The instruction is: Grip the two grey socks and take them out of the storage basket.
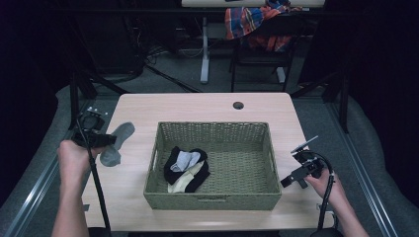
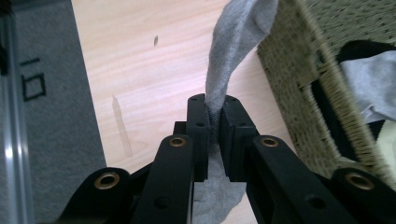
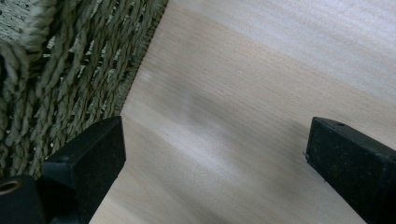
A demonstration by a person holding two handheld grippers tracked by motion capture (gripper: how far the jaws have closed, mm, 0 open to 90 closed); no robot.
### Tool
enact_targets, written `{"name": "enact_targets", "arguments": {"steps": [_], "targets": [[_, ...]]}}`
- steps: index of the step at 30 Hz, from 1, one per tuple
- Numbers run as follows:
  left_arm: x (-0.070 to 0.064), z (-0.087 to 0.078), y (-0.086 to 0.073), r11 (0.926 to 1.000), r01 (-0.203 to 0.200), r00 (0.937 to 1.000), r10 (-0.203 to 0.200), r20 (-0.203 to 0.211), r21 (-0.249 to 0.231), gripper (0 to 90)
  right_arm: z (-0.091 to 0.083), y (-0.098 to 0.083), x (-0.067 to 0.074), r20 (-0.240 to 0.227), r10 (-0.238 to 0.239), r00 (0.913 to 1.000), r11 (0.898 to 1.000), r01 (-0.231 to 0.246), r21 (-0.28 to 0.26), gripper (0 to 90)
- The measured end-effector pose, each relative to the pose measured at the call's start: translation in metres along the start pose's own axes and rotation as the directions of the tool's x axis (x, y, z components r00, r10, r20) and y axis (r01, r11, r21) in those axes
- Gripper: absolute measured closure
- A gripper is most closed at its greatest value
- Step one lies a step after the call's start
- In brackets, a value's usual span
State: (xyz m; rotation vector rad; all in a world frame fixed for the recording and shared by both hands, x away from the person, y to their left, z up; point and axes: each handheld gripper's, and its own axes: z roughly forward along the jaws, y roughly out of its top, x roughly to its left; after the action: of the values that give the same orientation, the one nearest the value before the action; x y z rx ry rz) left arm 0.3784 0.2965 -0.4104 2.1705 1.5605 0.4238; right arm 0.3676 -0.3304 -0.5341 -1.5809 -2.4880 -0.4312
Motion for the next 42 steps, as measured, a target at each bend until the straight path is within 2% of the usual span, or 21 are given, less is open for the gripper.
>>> {"name": "enact_targets", "arguments": {"steps": [1,2,3,6,13,18,21,22,25,27,28,29,31,33,36,38,39,42], "targets": [[0.003,0.002,-0.002,0.9999,0.010,0.9999,-0.010,0.003,0.003,83.4,0.000,0.000,0.000,0.001,-0.001,1.0000,1.000,0.001,0.001,4.6],[0.006,0.005,-0.003,0.9998,0.019,0.9998,-0.019,0.009,0.008,83.4,0.003,-0.002,0.002,-0.010,0.039,0.9992,0.998,-0.040,-0.051,4.7],[0.008,0.007,-0.004,0.9996,0.027,0.9996,-0.027,0.011,0.006,83.4,0.000,0.000,-0.001,-0.004,0.002,1.0000,1.000,-0.002,0.003,4.6],[0.012,0.014,-0.007,0.9991,0.041,0.9989,-0.041,0.022,0.012,83.4,0.001,0.000,0.000,-0.004,0.007,1.0000,1.000,-0.007,0.003,4.6],[0.018,0.034,-0.014,0.9962,0.062,0.9973,-0.064,0.035,0.062,83.4,0.001,0.000,0.001,-0.001,0.009,1.0000,1.000,-0.009,-0.001,4.6],[0.022,0.044,-0.018,0.9937,0.074,0.9965,-0.077,0.031,0.084,83.4,0.001,0.000,0.000,-0.003,0.010,0.9999,1.000,-0.010,0.000,4.7],[0.023,0.053,-0.020,0.9924,0.071,0.9966,-0.075,0.033,0.101,83.3,0.001,0.000,0.000,-0.004,0.004,1.0000,1.000,-0.004,-0.002,4.6],[0.024,0.058,-0.022,0.9920,0.069,0.9962,-0.074,0.046,0.105,83.3,0.003,-0.001,0.001,-0.007,0.024,0.9997,0.999,-0.024,-0.026,4.6],[0.024,0.067,-0.024,0.9886,0.065,0.9956,-0.074,0.057,0.136,83.3,0.003,-0.001,0.001,-0.009,0.019,0.9998,1.000,-0.019,-0.020,4.6],[0.023,0.072,-0.024,0.9869,0.054,0.9962,-0.064,0.058,0.152,83.2,0.000,0.000,0.000,-0.002,0.002,1.0000,1.000,-0.002,0.008,4.6],[0.023,0.074,-0.024,0.9856,0.053,0.9962,-0.063,0.059,0.161,83.2,0.001,0.000,0.000,-0.003,0.003,1.0000,1.000,-0.003,0.003,4.6],[0.022,0.076,-0.024,0.9854,0.052,0.9964,-0.062,0.058,0.162,83.2,0.003,-0.001,0.002,-0.004,0.027,0.9996,0.999,-0.027,-0.025,4.6],[0.021,0.080,-0.025,0.9837,0.045,0.9965,-0.056,0.061,0.174,82.9,0.002,0.001,0.001,-0.009,0.003,1.0000,1.000,-0.003,0.012,4.6],[0.020,0.087,-0.025,0.9795,0.041,0.9961,-0.055,0.068,0.197,82.6,0.002,0.001,0.001,-0.008,0.003,1.0000,1.000,-0.003,0.011,4.6],[0.021,0.095,-0.027,0.9743,0.043,0.9956,-0.061,0.072,0.221,80.4,0.003,0.000,0.000,-0.011,0.007,0.9999,1.000,-0.007,0.010,4.6],[0.022,0.097,-0.027,0.9719,0.045,0.9945,-0.065,0.082,0.231,73.5,0.003,0.000,0.000,-0.011,0.005,0.9999,1.000,-0.005,0.012,4.6],[0.022,0.098,-0.027,0.9714,0.041,0.9939,-0.064,0.090,0.234,73.5,0.003,0.000,0.000,-0.011,0.005,0.9999,1.000,-0.005,0.012,4.6],[0.023,0.094,-0.026,0.9719,0.047,0.9931,-0.070,0.094,0.231,56.2,0.003,0.000,0.000,-0.005,0.004,1.0000,1.000,-0.004,0.012,4.6]]}}
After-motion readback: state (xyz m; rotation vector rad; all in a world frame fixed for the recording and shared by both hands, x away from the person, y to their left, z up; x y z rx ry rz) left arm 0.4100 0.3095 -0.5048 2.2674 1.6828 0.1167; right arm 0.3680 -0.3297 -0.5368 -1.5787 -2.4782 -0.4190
